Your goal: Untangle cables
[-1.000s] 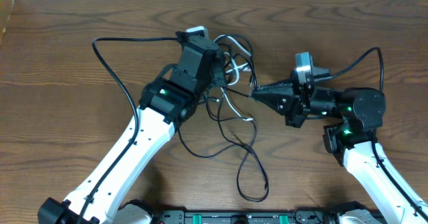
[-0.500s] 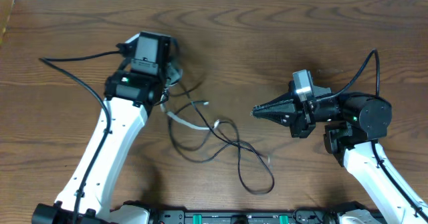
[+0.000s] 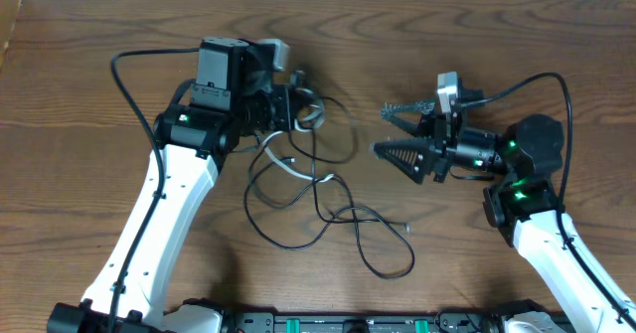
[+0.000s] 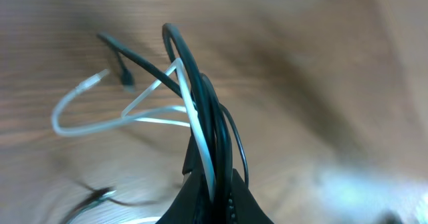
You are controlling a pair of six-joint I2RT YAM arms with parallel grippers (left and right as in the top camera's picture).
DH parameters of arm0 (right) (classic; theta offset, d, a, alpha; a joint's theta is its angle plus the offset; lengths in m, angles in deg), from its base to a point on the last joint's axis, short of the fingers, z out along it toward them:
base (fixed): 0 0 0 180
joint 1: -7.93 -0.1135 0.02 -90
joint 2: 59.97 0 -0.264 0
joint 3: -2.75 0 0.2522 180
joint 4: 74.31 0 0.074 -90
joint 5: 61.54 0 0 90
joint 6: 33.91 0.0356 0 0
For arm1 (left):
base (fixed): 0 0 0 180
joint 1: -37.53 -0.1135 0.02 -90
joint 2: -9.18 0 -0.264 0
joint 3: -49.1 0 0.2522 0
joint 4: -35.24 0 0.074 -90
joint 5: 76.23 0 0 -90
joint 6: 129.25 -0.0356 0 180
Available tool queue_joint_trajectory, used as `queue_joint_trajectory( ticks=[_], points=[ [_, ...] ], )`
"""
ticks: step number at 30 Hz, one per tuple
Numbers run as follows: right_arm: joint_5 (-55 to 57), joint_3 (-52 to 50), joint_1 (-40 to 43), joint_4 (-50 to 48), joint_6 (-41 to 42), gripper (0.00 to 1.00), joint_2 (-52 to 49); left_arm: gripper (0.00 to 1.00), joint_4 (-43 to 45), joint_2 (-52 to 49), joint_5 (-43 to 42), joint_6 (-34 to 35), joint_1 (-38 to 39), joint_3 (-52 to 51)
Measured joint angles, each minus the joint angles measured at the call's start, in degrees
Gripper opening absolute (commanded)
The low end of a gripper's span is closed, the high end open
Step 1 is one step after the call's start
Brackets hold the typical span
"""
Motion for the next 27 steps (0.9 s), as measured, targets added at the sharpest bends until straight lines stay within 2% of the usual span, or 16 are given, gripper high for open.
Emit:
queue_joint_trajectory(
  ticks=[5, 14, 23, 27],
  points=[
    [6.9, 0.0, 0.0, 7.5, -3.0, 0.82, 0.0, 0.07, 0.6, 0.0, -8.7, -5.3, 2.4, 0.0],
    [16.3, 0.0, 0.0, 16.9, -8.4, 0.83, 0.0, 0.08, 8.0, 0.0, -12.4, -8.3, 9.6, 0.0],
    [21.1, 0.0, 0.0, 20.5, -11.9, 0.57, 0.0, 0.07, 11.6, 0.0, -12.7, -9.8, 14.7, 0.0],
    [22.3, 0.0, 0.0, 20.8, -12.6, 0.24, 0.0, 0.08, 11.7, 0.0, -12.7, -10.7, 15.7, 0.0]
  ],
)
